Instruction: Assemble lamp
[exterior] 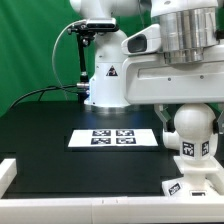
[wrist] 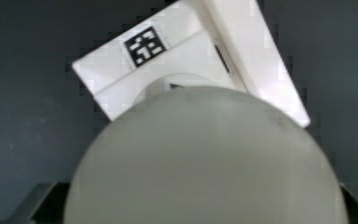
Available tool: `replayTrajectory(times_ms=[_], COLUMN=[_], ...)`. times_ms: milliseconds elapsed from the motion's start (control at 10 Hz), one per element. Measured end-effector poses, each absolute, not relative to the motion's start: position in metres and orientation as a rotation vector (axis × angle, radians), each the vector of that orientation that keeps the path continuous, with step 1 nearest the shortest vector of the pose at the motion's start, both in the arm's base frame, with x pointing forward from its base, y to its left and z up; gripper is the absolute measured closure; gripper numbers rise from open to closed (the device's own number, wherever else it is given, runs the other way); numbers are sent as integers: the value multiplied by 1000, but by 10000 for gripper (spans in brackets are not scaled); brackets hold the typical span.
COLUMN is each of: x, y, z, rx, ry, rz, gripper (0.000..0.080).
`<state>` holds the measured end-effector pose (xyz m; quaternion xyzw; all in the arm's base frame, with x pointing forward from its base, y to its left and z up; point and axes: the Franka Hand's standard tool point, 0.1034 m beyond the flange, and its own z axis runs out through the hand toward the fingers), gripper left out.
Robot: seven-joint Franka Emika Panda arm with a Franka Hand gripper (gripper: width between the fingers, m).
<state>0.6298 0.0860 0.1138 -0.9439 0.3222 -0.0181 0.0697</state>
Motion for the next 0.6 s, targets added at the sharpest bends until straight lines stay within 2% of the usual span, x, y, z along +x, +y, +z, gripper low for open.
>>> replayTrajectory(times_ms=[600], x=[626], y=[101], z=[112], rx=[-2093], ry=[2082], rz=[-14], gripper=[226])
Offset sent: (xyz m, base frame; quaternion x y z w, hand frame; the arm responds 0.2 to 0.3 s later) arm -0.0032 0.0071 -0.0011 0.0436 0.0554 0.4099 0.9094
